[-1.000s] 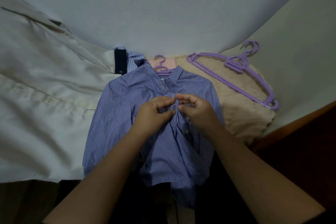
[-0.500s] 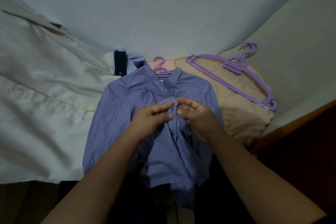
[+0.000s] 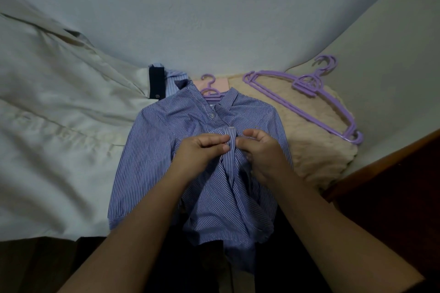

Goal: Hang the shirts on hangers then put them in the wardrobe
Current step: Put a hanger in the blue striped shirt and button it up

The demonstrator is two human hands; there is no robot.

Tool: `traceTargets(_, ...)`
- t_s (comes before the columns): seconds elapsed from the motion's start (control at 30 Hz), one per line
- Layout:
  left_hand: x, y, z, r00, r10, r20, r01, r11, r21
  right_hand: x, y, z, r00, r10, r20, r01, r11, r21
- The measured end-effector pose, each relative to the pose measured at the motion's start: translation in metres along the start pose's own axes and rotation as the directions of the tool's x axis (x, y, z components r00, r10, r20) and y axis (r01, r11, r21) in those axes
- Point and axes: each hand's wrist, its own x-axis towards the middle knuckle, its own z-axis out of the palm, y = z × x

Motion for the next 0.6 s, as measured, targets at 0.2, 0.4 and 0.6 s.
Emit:
traceTargets(0.2,-0.0009,-0.0066,0.0011,0.999,-0.023,-0.024,0.022,1.0,-0.019,-0.0054,-0.0039,-0.001,0.987,0.102,0.126,-0.122,0.979,0.163)
traceTargets(0.4,-0.0025,-0.0081,0.0025,0.998,-0.053,-0.026,0.052,0.998,-0.047,-0.0045,0.0004,-0.0013,0.995,0.044,0.086,-0.049,0.997,0.062)
traceTargets(0.6,-0.0011,-0.0095,0.0026,0.994,-0.065,-0.089,0.053,0.99,-0.132,-0.0097,0.0045,0.003,0.979,-0.199,0.048,0.204,0.948,-0.243)
